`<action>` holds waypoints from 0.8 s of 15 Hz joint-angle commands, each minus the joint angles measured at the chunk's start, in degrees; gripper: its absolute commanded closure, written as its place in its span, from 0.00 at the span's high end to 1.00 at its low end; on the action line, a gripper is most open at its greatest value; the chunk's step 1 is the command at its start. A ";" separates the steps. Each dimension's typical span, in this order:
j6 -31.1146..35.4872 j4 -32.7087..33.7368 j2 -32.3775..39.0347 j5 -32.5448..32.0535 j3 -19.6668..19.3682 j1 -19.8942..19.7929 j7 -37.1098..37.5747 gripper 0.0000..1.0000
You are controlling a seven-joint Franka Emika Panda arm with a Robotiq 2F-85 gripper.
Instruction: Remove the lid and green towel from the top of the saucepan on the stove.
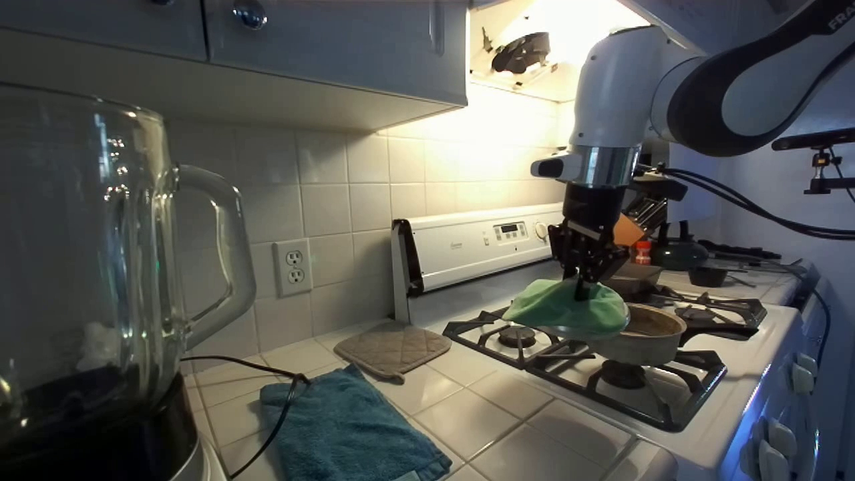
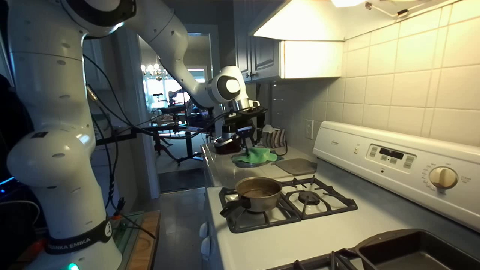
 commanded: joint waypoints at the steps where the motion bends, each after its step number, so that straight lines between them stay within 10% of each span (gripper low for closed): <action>1: -2.27 5.28 5.01 -1.26 0.90 0.85 -3.26 0.07; 12: -2.81 10.76 13.30 0.44 4.32 2.51 -9.56 0.07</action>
